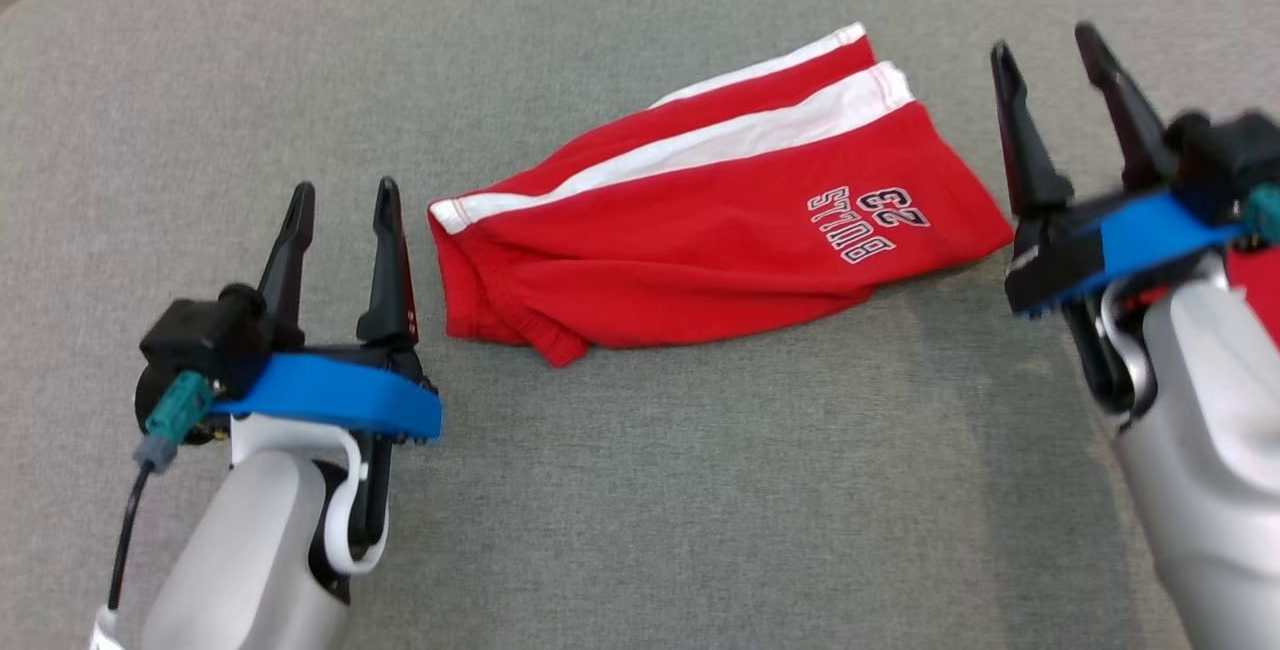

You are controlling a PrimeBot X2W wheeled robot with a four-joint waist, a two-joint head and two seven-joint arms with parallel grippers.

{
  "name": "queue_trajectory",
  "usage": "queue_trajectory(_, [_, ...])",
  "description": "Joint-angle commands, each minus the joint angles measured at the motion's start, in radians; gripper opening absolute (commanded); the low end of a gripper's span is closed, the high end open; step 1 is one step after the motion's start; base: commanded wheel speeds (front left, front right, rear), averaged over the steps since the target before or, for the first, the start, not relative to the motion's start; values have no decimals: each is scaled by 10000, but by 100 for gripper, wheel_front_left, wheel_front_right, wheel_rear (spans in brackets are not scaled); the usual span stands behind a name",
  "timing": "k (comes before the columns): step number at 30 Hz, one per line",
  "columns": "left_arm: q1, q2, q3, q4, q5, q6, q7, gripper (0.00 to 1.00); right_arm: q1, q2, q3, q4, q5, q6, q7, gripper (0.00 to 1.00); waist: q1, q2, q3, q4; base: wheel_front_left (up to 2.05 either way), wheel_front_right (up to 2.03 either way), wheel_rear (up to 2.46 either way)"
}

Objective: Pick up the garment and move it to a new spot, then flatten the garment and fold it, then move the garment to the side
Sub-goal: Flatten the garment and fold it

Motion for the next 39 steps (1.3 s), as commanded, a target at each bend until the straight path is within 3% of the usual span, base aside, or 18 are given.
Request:
queue_trajectory(1, [277,117,-45,-142,264,156,-93,100,612,102,-185,-357,-98,1,-36,100,1,0,-307,-255,0,0,0])
queue_trajectory(8, [1433,537,0,-540,995,619,-210,100,2903,460,-804,-2169,-431,1,242,100,1,0,-1007,-683,0,0,0])
queue_trajectory(19, [2416,696,274,-933,908,945,-236,100,5339,985,-1659,-4362,-759,1,1182,100,1,0,-1517,-984,0,0,0])
queue_trajectory(39, [2218,824,199,-1235,869,1066,-9,100,5474,1104,-1945,-5079,-791,1,1771,100,1,0,-1227,-943,0,0,0])
